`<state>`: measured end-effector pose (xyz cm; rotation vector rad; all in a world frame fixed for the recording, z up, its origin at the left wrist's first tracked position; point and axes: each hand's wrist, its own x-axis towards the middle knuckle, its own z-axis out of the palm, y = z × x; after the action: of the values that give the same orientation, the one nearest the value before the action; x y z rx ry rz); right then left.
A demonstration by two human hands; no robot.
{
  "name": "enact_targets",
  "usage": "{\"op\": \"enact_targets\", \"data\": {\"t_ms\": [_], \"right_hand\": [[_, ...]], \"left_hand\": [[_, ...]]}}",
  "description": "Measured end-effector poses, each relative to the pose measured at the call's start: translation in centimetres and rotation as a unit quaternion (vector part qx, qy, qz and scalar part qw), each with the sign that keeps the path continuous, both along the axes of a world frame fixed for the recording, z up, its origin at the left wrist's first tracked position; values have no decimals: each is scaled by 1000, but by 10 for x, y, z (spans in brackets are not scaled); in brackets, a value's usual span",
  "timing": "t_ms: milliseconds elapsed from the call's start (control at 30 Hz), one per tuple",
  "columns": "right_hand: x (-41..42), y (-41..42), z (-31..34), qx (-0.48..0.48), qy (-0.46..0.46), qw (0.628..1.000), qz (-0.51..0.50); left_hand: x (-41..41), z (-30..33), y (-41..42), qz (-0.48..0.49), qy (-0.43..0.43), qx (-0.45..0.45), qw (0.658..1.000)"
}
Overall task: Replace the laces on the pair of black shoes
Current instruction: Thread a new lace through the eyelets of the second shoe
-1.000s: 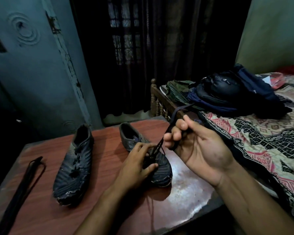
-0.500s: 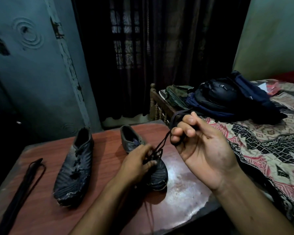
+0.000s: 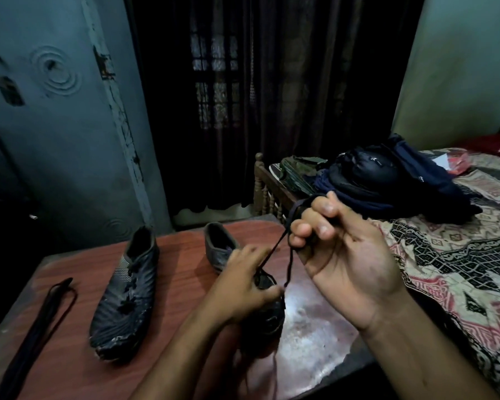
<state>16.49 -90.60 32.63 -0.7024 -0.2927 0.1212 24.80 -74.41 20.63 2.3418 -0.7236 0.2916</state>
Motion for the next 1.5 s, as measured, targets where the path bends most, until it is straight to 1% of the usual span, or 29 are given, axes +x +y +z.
{"op": "enact_targets", "data": {"t_ms": [67, 100, 167, 233, 300, 367, 467, 500, 600, 667, 733, 800, 900, 933, 967, 1000, 1067, 1100, 1133, 1167, 1200, 1233, 1267, 1300, 1333, 1367, 1400, 1433, 1500], "right_hand": [[0, 3, -1, -4, 10, 1000, -3], [0, 3, -2, -8, 14, 1000, -5], [-2, 2, -3, -15, 18, 1000, -1], [-8, 1, -4, -33, 28, 999, 8], [-17, 2, -15, -65, 52, 996, 24], [-27, 9, -34, -114, 80, 988, 61], [-39, 18, -62, -166, 99, 971, 138], [-41, 19, -68, -174, 92, 968, 159], [-40, 19, -74, -167, 55, 969, 175], [-37, 20, -74, -147, 35, 977, 150], [-32, 18, -71, -136, -4, 986, 101], [-26, 12, -65, -144, -55, 987, 41], [-8, -6, -53, -166, -114, 977, -68], [-1, -14, -51, -218, -143, 958, -118], [8, -20, -53, -307, -183, 918, -172], [17, -26, -58, -428, -229, 846, -222], [33, -36, -79, -663, -312, 629, -259], [39, -37, -89, -737, -325, 540, -244], [40, -36, -96, -782, -315, 491, -219], [39, -33, -100, -810, -295, 469, -192], [37, -30, -100, -827, -276, 459, -170], [35, -28, -98, -837, -258, 457, -155], [33, -27, -95, -841, -231, 470, -135], [31, -26, -90, -828, -187, 517, -112], [29, -25, -85, -789, -134, 594, -83], [27, -24, -80, -727, -84, 679, -48], [25, -22, -74, -657, -42, 752, -12], [22, -20, -67, -591, -12, 806, 9], [17, -18, -50, -484, 12, 875, 5]], "left_hand": [[-20, 41, -11, -95, -42, -116, 988], [-27, 58, -13, -145, -34, -145, 978], [-30, 79, -14, -208, 21, -153, 966], [-25, 83, -12, -194, 37, -164, 967], [-16, 80, -7, -142, -17, -173, 975], [-10, 77, -4, -102, -80, -141, 981], [-13, 66, -10, -81, -133, -39, 987], [-15, 60, -13, -81, -122, -15, 989], [-23, 50, -15, -82, 4, -15, 996], [-21, 37, -7, -83, 13, 20, 996], [-17, 20, 0, -82, 7, 12, 997], [-19, 2, 0, -92, -35, 6, 995], [-25, -15, -4, -84, -86, 104, 987], [-25, -21, -3, -84, -90, 104, 987], [-23, -27, 1, -79, -89, 94, 988], [-22, -29, 4, -69, -92, 75, 990], [-19, -33, 7, -46, -103, 36, 993], [-18, -32, 7, -38, -107, 21, 993], [-17, -32, 6, -33, -107, 14, 994], [-16, -33, 5, -28, -106, 15, 994], [-14, -35, 5, -22, -98, 26, 995], [-13, -37, 5, -14, -90, 44, 995], [-13, -39, 5, -8, -86, 63, 994], [-13, -41, 5, -3, -86, 74, 994], [-12, -44, 5, 0, -87, 75, 993], [-11, -47, 6, -2, -83, 65, 994], [-9, -50, 8, -6, -72, 52, 996], [-7, -54, 10, -7, -59, 39, 997], [-2, -61, 14, 5, -42, 14, 999]]}}
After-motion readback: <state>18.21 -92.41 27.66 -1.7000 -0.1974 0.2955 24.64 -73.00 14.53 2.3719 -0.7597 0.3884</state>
